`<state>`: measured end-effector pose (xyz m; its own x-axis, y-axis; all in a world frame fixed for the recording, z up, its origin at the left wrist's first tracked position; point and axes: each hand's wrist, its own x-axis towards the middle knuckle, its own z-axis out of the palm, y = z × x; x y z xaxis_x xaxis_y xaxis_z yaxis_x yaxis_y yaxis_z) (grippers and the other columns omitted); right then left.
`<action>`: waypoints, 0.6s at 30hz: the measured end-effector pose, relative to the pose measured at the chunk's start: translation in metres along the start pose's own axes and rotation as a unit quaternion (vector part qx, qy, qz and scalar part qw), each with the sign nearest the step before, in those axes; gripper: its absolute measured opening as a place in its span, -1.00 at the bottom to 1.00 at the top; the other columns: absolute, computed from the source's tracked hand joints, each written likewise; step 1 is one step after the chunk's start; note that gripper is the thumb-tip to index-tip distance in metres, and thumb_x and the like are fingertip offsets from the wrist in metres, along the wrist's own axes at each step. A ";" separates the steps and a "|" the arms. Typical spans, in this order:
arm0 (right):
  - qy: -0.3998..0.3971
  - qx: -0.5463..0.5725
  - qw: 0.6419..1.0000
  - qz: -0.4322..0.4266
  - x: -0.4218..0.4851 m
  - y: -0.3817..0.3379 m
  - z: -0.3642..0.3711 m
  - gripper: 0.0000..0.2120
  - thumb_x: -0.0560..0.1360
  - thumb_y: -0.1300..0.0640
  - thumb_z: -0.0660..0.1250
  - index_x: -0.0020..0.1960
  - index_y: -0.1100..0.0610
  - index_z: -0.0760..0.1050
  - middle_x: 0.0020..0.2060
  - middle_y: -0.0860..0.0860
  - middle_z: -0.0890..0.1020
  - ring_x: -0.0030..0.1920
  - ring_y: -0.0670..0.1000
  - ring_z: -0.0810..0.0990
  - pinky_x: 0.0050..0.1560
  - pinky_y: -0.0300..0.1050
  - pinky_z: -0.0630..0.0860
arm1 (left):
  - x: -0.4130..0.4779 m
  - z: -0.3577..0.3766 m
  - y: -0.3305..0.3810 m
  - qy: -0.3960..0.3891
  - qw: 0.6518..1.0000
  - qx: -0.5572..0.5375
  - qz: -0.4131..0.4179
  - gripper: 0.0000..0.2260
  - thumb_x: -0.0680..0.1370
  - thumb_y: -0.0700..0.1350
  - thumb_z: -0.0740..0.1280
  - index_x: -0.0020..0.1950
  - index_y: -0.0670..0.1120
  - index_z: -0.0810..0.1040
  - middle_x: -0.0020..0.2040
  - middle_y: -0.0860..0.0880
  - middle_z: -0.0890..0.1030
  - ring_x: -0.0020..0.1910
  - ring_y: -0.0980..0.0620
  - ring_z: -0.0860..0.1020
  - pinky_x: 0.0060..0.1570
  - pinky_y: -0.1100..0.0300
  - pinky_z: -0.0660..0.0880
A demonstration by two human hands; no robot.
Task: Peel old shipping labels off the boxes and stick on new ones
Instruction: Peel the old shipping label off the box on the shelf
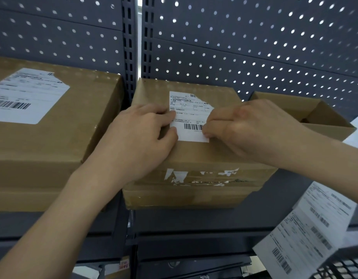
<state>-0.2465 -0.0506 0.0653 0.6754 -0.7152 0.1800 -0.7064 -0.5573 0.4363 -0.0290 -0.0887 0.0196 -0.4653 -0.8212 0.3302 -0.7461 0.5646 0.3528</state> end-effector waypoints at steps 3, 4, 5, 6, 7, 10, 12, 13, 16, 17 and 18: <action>-0.009 0.144 0.989 0.026 -0.002 0.009 -0.004 -0.81 0.53 0.14 0.27 -0.05 0.05 0.67 -0.12 -0.11 0.67 -0.20 0.02 0.64 -0.28 0.01 0.59 | -0.001 0.000 0.000 0.000 1.000 -0.001 -0.001 -0.58 0.61 0.08 0.13 0.47 0.07 0.38 0.45 0.15 0.38 0.40 0.08 0.31 0.33 0.20 0.20; -0.025 0.189 0.981 0.036 -0.003 0.013 -0.006 -0.81 0.54 0.08 0.28 -0.02 0.02 0.68 -0.08 -0.17 0.66 -0.14 -0.06 0.63 -0.18 0.01 0.59 | -0.001 0.000 0.000 0.002 1.000 -0.004 -0.002 -0.58 0.61 0.08 0.14 0.46 0.07 0.39 0.44 0.14 0.39 0.40 0.08 0.32 0.33 0.20 0.21; -0.037 0.217 0.975 0.041 -0.003 0.016 -0.008 -0.82 0.54 0.03 0.30 0.00 -0.01 0.68 -0.07 -0.21 0.65 -0.11 -0.12 0.61 -0.12 -0.01 0.59 | -0.001 0.000 0.000 0.004 1.000 -0.006 -0.001 -0.59 0.61 0.08 0.15 0.46 0.06 0.40 0.44 0.14 0.39 0.39 0.08 0.32 0.33 0.20 0.21; -0.044 0.225 0.973 0.038 -0.003 0.018 -0.009 -0.82 0.53 0.01 0.31 0.01 -0.03 0.68 -0.06 -0.24 0.64 -0.10 -0.16 0.59 -0.09 -0.04 0.58 | -0.001 0.000 0.000 0.005 1.000 -0.008 -0.001 -0.59 0.61 0.07 0.15 0.46 0.06 0.41 0.44 0.14 0.39 0.39 0.08 0.32 0.33 0.21 0.21; -0.045 0.218 0.974 0.030 -0.001 0.018 -0.010 -0.82 0.52 0.00 0.31 0.00 -0.05 0.68 -0.07 -0.24 0.64 -0.11 -0.16 0.59 -0.11 -0.07 0.57 | 0.000 0.000 0.000 0.005 1.000 -0.008 -0.001 -0.59 0.61 0.07 0.15 0.46 0.06 0.41 0.45 0.14 0.39 0.40 0.08 0.32 0.33 0.21 0.20; -0.038 0.154 0.987 -0.017 0.006 0.015 -0.012 -0.81 0.50 0.00 0.27 -0.06 -0.06 0.68 -0.13 -0.20 0.66 -0.19 -0.06 0.60 -0.27 -0.15 0.50 | 0.000 0.000 0.000 0.003 1.000 -0.006 -0.001 -0.57 0.60 0.09 0.13 0.46 0.06 0.40 0.45 0.15 0.37 0.40 0.09 0.30 0.34 0.20 0.20; -0.024 0.100 0.993 -0.065 0.010 0.016 -0.012 -0.87 0.47 0.10 0.33 -0.11 -0.02 0.66 -0.19 -0.15 0.67 -0.34 -0.04 0.48 -0.36 -0.20 0.36 | -0.001 0.000 0.000 0.002 1.000 -0.005 -0.001 -0.57 0.60 0.09 0.13 0.46 0.06 0.40 0.45 0.14 0.38 0.40 0.09 0.31 0.33 0.21 0.20; -0.017 0.075 0.993 -0.085 0.011 0.016 -0.011 -0.89 0.44 0.18 0.38 -0.12 0.01 0.66 -0.20 -0.11 0.67 -0.37 -0.05 0.39 -0.37 -0.21 0.29 | -0.001 0.000 0.000 0.002 1.000 -0.005 -0.001 -0.56 0.59 0.09 0.13 0.46 0.06 0.40 0.45 0.14 0.38 0.40 0.09 0.31 0.33 0.22 0.21; -0.007 0.026 0.992 -0.126 0.010 0.017 -0.008 -0.76 0.41 0.29 0.24 -0.09 0.09 0.65 -0.23 -0.01 0.66 -0.43 -0.01 0.41 -0.40 -0.20 0.18 | -0.001 0.000 0.000 -0.001 1.000 -0.005 -0.001 -0.55 0.59 0.10 0.13 0.47 0.06 0.39 0.45 0.14 0.38 0.40 0.09 0.31 0.32 0.22 0.21; -0.007 0.021 0.991 -0.131 0.008 0.016 -0.007 -0.70 0.42 0.28 0.16 -0.07 0.11 0.65 -0.23 0.01 0.66 -0.44 0.05 0.50 -0.42 -0.20 0.18 | -0.001 0.000 0.001 -0.001 1.000 -0.005 -0.001 -0.56 0.60 0.10 0.13 0.47 0.06 0.39 0.45 0.14 0.38 0.40 0.09 0.31 0.33 0.21 0.21; -0.005 0.018 0.991 -0.132 0.006 0.016 -0.006 -0.67 0.42 0.28 0.12 -0.05 0.13 0.65 -0.22 0.04 0.66 -0.41 0.10 0.55 -0.43 -0.19 0.20 | -0.001 0.000 0.001 0.000 1.000 -0.005 -0.001 -0.57 0.60 0.09 0.14 0.46 0.06 0.40 0.45 0.14 0.38 0.40 0.08 0.32 0.33 0.20 0.22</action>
<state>-0.2526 -0.0613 0.0784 0.8359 -0.5460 0.0557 -0.5125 -0.7403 0.4350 -0.0289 -0.0876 0.0195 -0.4646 -0.8220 0.3292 -0.7416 0.5644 0.3626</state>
